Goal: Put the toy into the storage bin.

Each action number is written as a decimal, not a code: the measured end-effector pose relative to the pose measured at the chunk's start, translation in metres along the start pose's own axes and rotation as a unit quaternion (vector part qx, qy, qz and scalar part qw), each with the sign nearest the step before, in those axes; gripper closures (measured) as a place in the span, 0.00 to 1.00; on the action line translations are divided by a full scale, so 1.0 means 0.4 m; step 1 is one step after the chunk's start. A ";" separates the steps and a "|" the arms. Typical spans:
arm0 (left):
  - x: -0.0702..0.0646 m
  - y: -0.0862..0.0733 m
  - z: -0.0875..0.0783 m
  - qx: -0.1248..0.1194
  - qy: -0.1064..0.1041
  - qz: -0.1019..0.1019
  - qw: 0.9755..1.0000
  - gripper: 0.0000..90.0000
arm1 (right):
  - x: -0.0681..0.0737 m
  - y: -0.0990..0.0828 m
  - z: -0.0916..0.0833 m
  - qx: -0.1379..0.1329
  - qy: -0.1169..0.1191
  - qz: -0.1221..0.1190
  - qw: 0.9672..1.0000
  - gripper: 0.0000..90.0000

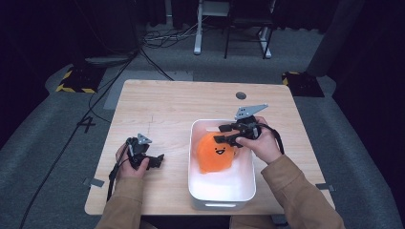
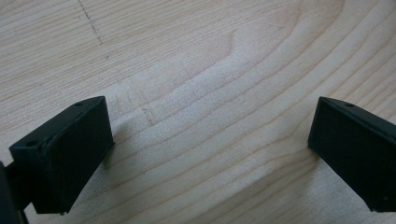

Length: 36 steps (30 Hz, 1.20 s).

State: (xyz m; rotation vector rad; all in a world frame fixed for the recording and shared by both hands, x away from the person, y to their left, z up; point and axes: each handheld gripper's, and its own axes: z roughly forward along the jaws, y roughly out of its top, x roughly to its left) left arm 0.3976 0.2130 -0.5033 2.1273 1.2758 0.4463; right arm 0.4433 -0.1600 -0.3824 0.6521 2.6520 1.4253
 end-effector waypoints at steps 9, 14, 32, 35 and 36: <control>-0.001 0.000 0.000 -0.002 0.002 -0.002 1.000 0.00 | -0.009 0.007 -0.029 -0.030 0.001 -0.004 1.000 0.47; -0.002 -0.001 0.001 -0.002 0.003 -0.002 1.000 0.00 | -0.005 0.017 -0.052 -0.046 0.000 -0.012 0.999 0.46; -0.002 -0.001 0.001 -0.002 0.003 -0.002 1.000 0.00 | -0.014 0.006 -0.192 -0.072 -0.071 -0.020 0.995 0.44; -0.002 0.000 0.001 -0.002 0.002 -0.002 1.000 0.00 | -0.021 -0.006 -0.216 -0.075 -0.084 -0.012 0.994 0.43; -0.001 0.000 0.000 0.000 0.001 -0.002 1.000 0.00 | -0.024 -0.011 -0.223 -0.075 -0.092 -0.010 0.993 0.42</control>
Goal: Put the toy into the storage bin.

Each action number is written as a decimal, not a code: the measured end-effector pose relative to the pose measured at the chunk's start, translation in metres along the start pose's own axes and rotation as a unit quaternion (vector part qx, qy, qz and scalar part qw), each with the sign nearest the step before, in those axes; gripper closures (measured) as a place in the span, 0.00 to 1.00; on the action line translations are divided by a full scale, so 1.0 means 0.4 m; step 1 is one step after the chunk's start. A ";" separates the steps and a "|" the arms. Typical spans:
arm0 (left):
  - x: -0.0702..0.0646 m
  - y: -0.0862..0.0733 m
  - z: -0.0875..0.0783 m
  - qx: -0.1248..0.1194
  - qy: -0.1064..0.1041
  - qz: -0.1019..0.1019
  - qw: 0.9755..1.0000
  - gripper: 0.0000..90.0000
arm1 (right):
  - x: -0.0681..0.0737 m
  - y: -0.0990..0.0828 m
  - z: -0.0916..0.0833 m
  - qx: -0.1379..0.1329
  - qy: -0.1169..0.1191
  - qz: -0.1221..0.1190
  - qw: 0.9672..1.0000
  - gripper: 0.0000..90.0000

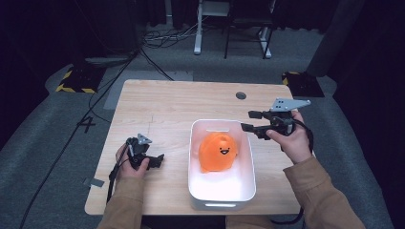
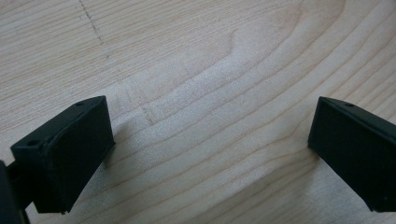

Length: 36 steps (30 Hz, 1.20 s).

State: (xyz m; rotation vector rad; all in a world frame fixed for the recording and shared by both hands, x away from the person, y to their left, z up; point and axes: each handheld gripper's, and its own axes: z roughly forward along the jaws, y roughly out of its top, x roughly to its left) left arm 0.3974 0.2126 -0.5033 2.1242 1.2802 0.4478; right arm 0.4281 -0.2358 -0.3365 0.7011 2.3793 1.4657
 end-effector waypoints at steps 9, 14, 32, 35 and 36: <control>0.000 0.002 0.003 -0.001 -0.001 0.000 1.000 0.00 | -0.023 -0.048 -0.071 0.012 -0.054 0.007 0.998 0.36; 0.001 0.005 0.005 0.001 -0.007 0.004 1.000 0.00 | -0.037 -0.082 -0.111 0.028 -0.078 0.017 0.996 0.31; 0.000 0.006 0.006 -0.001 -0.004 0.006 1.000 0.00 | -0.103 -0.218 -0.173 0.104 -0.134 0.068 0.983 0.25; 0.000 0.006 0.006 -0.002 -0.004 0.006 1.000 0.00 | -0.113 -0.251 -0.174 0.117 -0.147 0.072 0.979 0.24; 0.000 0.006 0.006 -0.002 -0.004 0.006 1.000 0.00 | -0.115 -0.260 -0.174 0.119 -0.150 0.072 0.979 0.24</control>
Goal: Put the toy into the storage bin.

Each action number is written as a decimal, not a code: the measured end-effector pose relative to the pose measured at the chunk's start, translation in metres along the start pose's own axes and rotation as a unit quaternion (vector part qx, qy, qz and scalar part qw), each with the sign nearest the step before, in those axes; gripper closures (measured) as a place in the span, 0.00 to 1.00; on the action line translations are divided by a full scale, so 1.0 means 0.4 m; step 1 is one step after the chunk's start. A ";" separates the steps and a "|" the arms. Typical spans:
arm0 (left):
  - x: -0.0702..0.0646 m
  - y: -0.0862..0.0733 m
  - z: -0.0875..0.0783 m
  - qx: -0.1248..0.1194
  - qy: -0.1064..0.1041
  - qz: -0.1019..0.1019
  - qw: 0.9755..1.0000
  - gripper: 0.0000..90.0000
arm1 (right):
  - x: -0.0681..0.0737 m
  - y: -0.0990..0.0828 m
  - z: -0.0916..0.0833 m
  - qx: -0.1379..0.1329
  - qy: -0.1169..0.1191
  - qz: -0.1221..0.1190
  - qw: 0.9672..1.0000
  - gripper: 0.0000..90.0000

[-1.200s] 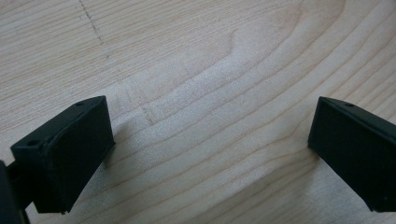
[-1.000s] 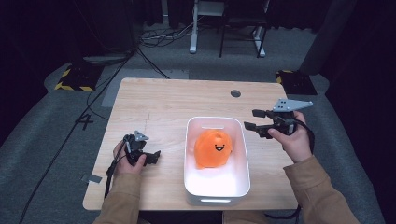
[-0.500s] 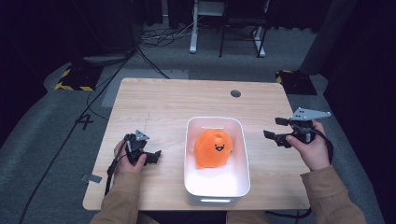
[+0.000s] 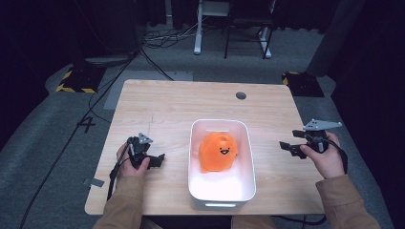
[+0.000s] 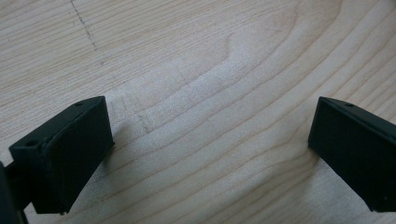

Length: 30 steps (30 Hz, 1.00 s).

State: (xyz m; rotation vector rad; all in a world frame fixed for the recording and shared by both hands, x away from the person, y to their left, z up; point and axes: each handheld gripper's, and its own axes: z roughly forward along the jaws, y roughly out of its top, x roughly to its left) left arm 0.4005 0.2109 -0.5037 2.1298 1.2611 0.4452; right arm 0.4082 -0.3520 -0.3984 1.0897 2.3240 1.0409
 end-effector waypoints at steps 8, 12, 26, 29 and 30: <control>0.000 0.000 0.000 0.000 0.001 -0.001 1.000 0.00 | -0.018 -0.075 0.036 0.036 -0.005 0.018 0.999 0.22; 0.000 0.000 0.000 0.000 0.000 0.000 1.000 0.00 | -0.021 -0.111 0.054 0.048 -0.010 0.026 0.998 0.22; 0.000 0.000 0.000 0.000 0.000 0.000 1.000 0.00 | -0.014 -0.212 0.104 0.041 -0.001 0.029 0.999 0.24; 0.000 0.000 0.000 0.000 0.000 0.000 1.000 0.00 | -0.004 -0.235 0.118 0.022 -0.014 0.021 0.999 0.18; 0.000 0.000 0.000 0.000 0.000 0.000 1.000 0.00 | -0.002 -0.242 0.123 0.007 -0.014 0.018 1.000 0.17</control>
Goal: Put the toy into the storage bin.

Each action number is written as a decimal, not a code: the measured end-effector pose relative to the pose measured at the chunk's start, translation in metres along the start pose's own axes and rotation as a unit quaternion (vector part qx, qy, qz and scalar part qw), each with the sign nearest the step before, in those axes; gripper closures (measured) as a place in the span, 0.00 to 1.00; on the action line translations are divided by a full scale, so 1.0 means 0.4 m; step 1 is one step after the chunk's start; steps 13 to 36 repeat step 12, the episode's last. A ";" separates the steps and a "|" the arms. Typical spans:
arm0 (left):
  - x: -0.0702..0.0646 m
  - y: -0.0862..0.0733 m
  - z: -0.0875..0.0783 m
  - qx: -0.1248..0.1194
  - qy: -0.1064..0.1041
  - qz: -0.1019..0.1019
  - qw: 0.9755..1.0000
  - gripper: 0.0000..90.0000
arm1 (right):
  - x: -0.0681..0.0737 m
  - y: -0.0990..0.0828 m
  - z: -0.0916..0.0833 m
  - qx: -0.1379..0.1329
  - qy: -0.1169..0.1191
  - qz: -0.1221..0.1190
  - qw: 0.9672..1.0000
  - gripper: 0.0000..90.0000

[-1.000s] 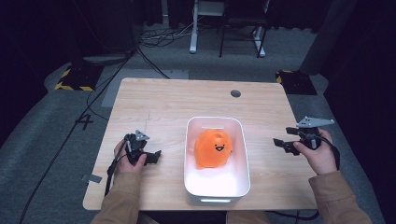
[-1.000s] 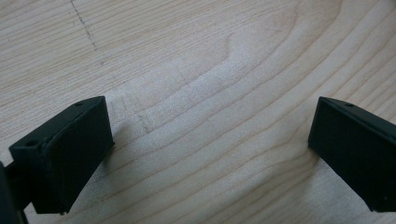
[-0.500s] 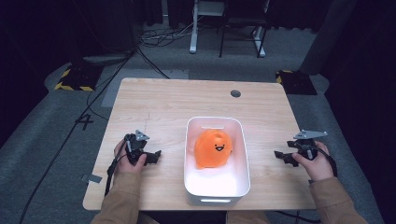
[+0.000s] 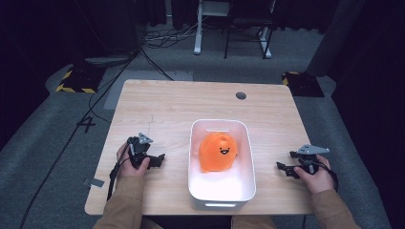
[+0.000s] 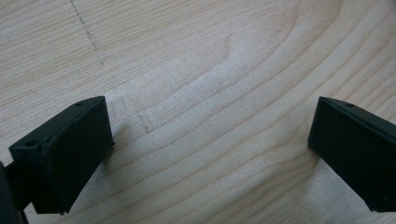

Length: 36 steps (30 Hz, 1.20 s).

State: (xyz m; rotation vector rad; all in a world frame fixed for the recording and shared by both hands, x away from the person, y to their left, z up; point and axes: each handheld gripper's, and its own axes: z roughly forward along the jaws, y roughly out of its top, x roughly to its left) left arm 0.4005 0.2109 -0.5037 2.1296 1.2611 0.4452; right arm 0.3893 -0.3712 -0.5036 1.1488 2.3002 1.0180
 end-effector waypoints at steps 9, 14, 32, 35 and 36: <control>0.000 0.000 0.000 0.000 0.000 0.000 1.000 0.00 | -0.002 0.002 0.001 0.005 0.007 -0.007 1.000 0.16; 0.000 0.000 0.000 0.000 0.000 0.000 1.000 0.00 | -0.002 0.002 0.001 0.005 0.007 -0.007 1.000 0.16; 0.000 0.000 0.000 0.000 0.000 0.000 1.000 0.00 | -0.002 0.002 0.001 0.005 0.007 -0.007 1.000 0.16; 0.000 0.000 0.000 0.000 0.000 0.000 1.000 0.00 | -0.002 0.002 0.001 0.005 0.007 -0.007 1.000 0.16; 0.000 0.000 0.000 0.000 0.000 0.000 1.000 0.00 | -0.002 0.002 0.001 0.005 0.007 -0.007 1.000 0.16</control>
